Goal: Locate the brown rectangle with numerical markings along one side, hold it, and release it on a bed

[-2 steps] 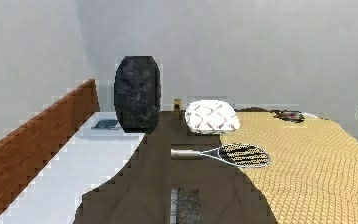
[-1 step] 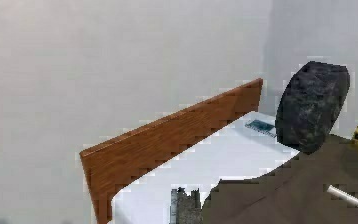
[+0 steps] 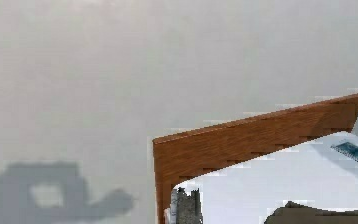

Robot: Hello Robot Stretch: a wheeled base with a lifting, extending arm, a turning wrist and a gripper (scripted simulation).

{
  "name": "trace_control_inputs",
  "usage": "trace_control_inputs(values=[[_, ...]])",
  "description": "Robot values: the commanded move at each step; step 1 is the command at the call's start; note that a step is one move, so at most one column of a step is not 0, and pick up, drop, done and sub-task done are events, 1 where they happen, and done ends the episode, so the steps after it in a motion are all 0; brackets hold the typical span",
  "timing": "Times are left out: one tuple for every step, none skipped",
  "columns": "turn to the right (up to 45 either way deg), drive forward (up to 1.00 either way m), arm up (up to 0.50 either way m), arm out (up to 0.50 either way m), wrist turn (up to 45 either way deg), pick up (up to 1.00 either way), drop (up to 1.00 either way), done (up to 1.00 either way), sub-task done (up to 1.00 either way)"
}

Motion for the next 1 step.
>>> trace_control_inputs(values=[[0.0, 0.0, 0.0, 0.48, 0.0, 0.0, 0.0, 0.0, 0.0]])
